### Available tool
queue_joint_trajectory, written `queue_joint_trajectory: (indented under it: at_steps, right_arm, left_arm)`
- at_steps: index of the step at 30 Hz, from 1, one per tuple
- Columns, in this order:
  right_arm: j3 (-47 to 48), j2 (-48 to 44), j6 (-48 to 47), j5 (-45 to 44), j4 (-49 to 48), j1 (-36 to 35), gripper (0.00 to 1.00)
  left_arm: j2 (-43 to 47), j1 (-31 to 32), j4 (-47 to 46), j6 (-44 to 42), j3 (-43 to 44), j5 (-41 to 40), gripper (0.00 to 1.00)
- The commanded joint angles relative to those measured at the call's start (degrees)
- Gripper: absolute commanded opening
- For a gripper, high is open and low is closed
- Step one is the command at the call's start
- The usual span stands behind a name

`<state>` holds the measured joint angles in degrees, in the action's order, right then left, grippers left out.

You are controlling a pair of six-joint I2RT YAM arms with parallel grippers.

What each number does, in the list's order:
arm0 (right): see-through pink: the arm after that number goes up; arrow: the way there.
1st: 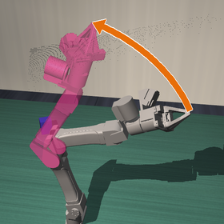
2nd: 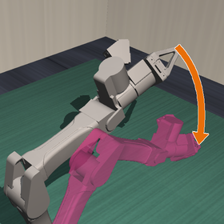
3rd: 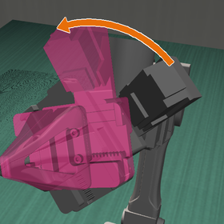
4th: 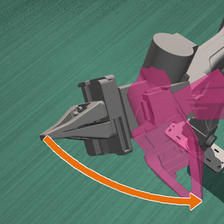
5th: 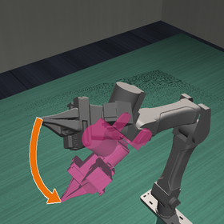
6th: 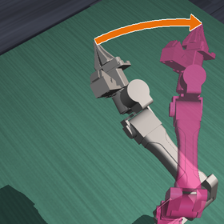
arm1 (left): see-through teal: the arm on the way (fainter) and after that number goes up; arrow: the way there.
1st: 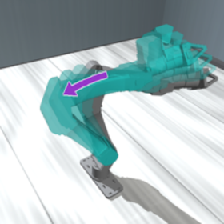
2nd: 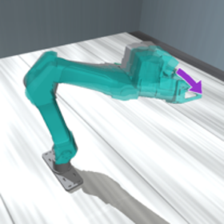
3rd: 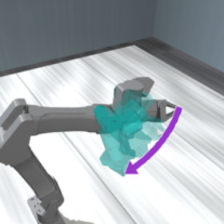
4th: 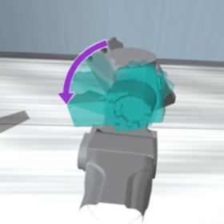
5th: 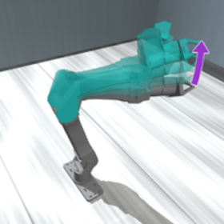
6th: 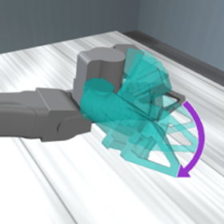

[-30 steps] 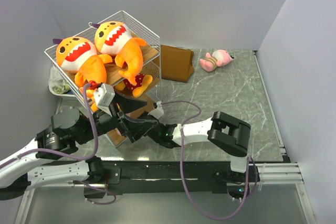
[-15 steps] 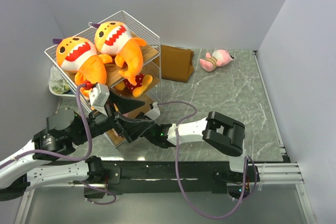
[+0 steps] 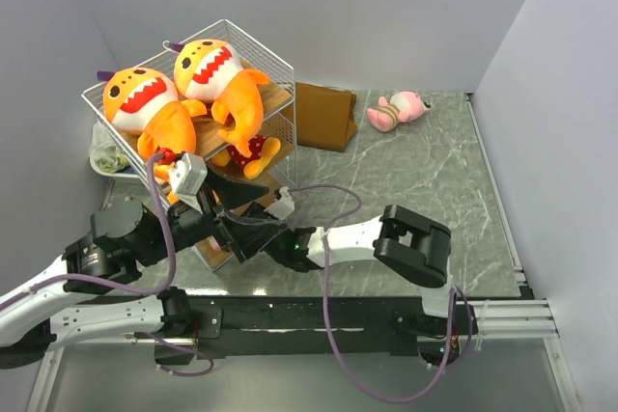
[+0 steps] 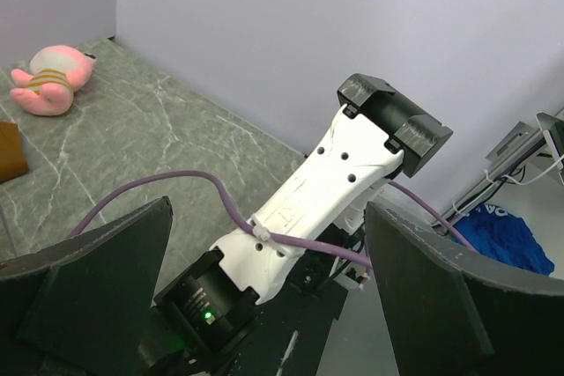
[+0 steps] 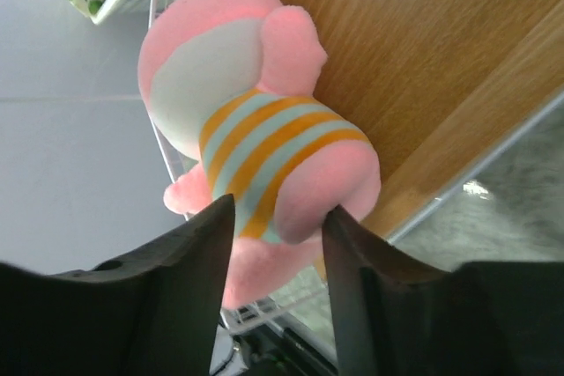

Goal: Place and organize the stuffed toys onto the shelf

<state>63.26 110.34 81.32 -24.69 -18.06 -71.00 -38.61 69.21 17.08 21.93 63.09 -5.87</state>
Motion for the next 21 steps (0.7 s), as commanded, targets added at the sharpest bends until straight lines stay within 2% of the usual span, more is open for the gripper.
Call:
queue_joint_trajectory:
  at_steps: [1, 6, 9, 14, 17, 21]
  right_arm:
    - [-2.35, -7.15, -3.71, -3.26, -3.38, -0.19, 0.56]
    - [-9.46, -15.76, -2.65, -3.08, -1.45, -0.10, 0.57]
    - [-14.56, -22.52, -4.41, -6.07, 0.30, 0.34, 0.57]
    - [-23.26, -37.18, -5.65, -11.43, 9.61, 3.06, 0.57]
    - [-28.36, -44.92, -6.87, -9.86, 11.99, 10.59, 0.57]
    - [-29.78, -50.04, -7.57, -9.59, 17.44, 22.11, 0.60]
  left_arm:
    - [0.73, 0.22, -1.09, -0.05, 1.77, -0.20, 0.97]
    - [0.99, 0.31, -0.30, -0.31, 2.04, -0.46, 0.96]
    - [1.08, 0.22, -0.03, -0.75, 2.30, -0.72, 0.96]
    - [1.08, 0.22, 1.20, -1.10, 2.83, -0.64, 0.96]
    - [1.96, 0.22, 0.32, -1.10, 1.34, -0.72, 0.96]
    - [1.96, 0.22, -0.30, -1.37, 0.54, -1.16, 0.96]
